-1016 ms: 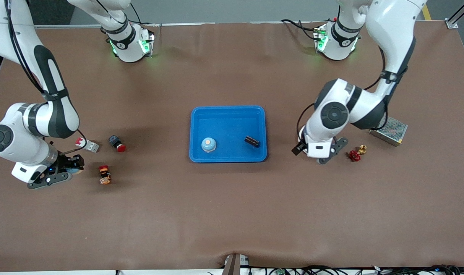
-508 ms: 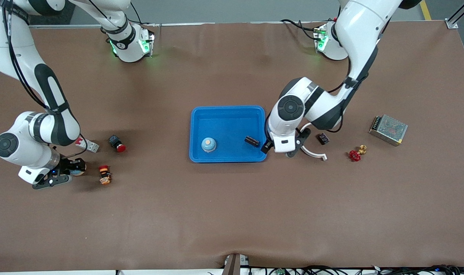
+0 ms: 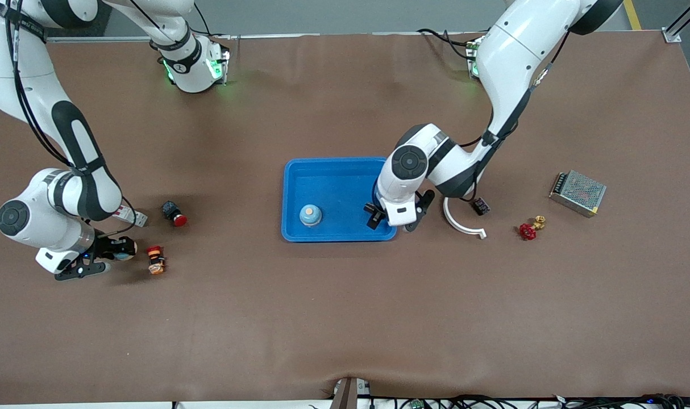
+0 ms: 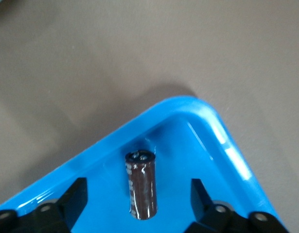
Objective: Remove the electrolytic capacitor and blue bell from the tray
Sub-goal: 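Grasp the second capacitor with the left gripper while the right gripper releases the bell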
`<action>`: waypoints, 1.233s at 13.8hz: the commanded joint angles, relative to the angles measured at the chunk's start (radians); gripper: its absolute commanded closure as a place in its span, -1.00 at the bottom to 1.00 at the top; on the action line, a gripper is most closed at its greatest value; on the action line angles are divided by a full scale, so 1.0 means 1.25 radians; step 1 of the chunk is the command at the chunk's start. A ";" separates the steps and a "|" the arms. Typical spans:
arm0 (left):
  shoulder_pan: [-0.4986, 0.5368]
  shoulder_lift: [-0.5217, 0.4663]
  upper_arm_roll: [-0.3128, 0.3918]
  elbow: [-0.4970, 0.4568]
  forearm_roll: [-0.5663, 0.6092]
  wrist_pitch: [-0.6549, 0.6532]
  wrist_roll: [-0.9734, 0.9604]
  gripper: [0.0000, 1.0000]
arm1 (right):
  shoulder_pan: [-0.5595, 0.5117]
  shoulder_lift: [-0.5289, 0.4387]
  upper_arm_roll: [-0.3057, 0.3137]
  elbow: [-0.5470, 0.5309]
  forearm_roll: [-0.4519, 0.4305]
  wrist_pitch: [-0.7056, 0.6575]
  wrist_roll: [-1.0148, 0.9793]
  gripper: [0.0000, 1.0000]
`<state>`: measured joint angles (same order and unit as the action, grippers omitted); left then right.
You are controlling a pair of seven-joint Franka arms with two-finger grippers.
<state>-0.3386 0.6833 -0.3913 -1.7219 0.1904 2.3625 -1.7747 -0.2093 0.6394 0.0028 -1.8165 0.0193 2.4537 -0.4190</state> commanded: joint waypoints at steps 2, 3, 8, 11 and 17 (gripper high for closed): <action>-0.020 0.041 0.004 0.015 0.013 0.045 -0.062 -0.54 | -0.001 -0.008 0.012 0.005 0.016 -0.011 0.000 -1.00; -0.030 0.045 0.007 0.015 0.015 0.046 -0.066 -0.51 | 0.003 -0.017 0.012 0.006 0.016 -0.012 0.003 -1.00; -0.033 0.055 0.009 0.013 0.016 0.050 -0.061 0.40 | 0.051 -0.105 0.054 0.003 0.031 -0.142 0.377 -1.00; -0.033 0.036 0.010 0.014 0.017 0.038 -0.057 1.00 | 0.152 -0.147 0.058 -0.016 0.032 -0.152 0.623 -1.00; 0.044 -0.089 0.009 0.020 0.017 -0.099 0.092 1.00 | 0.372 -0.146 0.057 -0.019 0.032 -0.098 1.043 -1.00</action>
<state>-0.3306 0.6432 -0.3811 -1.6760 0.1950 2.2871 -1.7262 0.1901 0.4744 0.0856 -1.8180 0.0464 2.3046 0.7626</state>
